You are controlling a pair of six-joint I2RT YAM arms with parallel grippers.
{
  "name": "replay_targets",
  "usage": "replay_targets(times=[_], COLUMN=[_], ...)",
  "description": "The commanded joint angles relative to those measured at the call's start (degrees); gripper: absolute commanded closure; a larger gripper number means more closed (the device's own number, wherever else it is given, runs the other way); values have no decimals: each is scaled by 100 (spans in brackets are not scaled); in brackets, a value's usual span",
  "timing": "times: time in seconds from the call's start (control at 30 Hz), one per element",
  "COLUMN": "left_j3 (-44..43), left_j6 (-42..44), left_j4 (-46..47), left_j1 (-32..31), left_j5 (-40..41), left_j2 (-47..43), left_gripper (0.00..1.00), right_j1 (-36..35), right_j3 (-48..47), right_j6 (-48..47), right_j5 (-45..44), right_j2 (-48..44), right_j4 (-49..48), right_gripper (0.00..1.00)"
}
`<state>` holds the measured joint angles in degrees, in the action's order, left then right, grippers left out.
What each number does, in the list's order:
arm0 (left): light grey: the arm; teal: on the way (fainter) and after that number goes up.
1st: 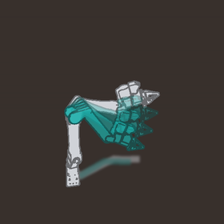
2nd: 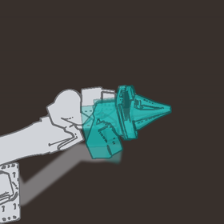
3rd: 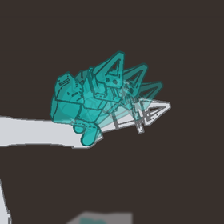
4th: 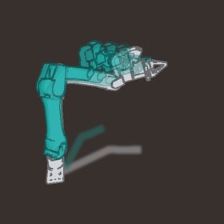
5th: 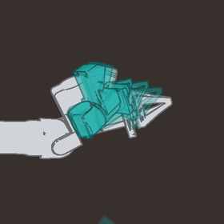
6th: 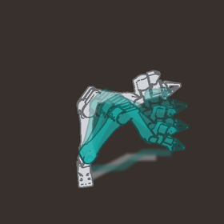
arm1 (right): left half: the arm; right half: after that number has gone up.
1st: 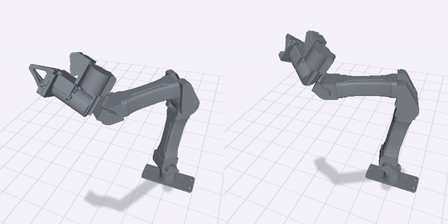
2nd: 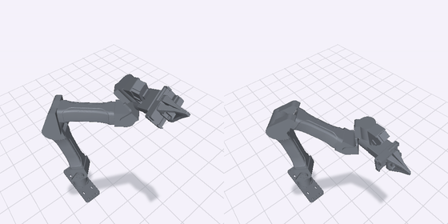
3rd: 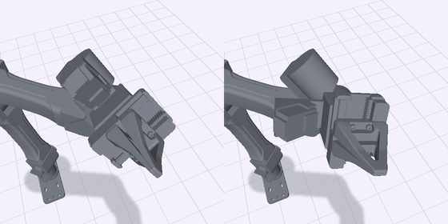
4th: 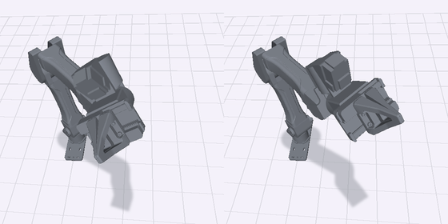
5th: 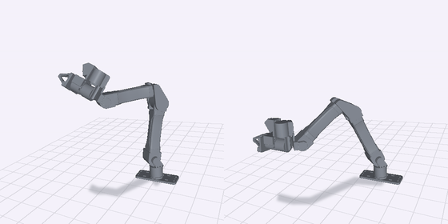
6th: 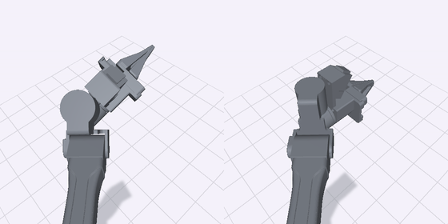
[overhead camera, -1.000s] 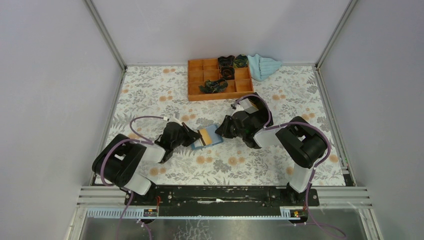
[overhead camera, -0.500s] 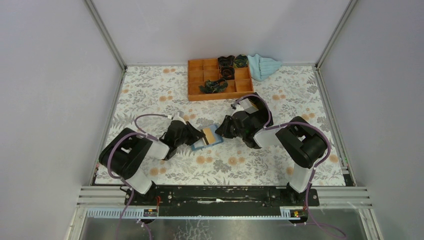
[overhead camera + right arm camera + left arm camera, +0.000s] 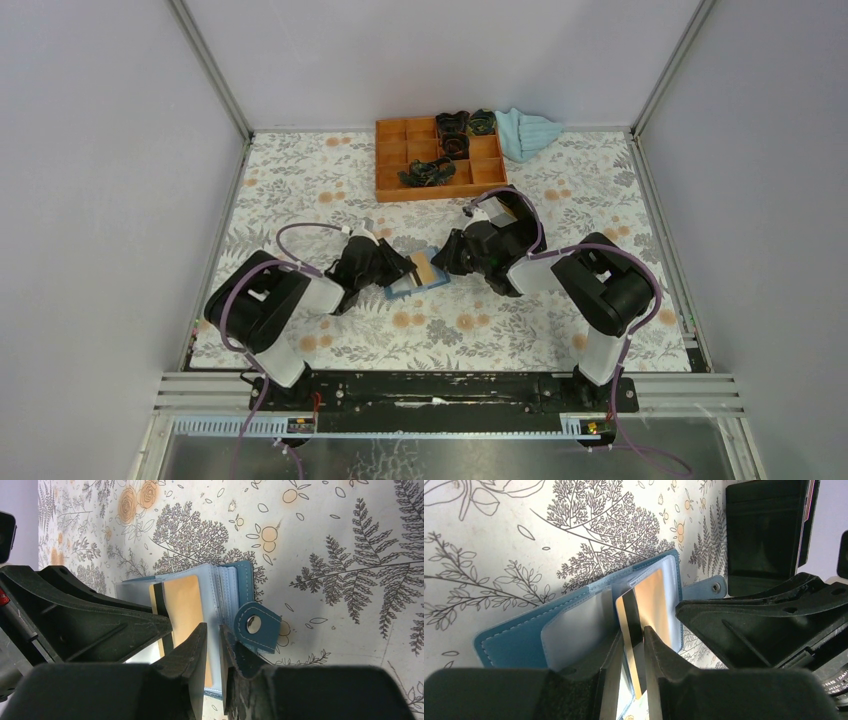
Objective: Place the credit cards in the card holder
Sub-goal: Insert the credit card into the card holder.
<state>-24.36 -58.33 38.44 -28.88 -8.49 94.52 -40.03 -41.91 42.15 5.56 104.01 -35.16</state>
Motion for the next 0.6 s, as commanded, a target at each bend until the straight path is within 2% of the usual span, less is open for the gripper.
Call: replay_targets(times=[0.0, 0.3, 0.57], left_j3=[-182, 76, 206], left_j6=[128, 243, 312], left_j4=[-515, -753, -905], left_j1=[-184, -188, -187], left_j5=[-65, 227, 423], left_j2=[268, -214, -656], left_gripper=[71, 68, 52], right_j1=[-114, -112, -119], right_j3=[-120, -149, -197], right_j6=[-78, -171, -155], right_j5=[93, 73, 153], right_j2=[114, 44, 99], right_j4=[226, 324, 342], right_gripper=[78, 78, 78])
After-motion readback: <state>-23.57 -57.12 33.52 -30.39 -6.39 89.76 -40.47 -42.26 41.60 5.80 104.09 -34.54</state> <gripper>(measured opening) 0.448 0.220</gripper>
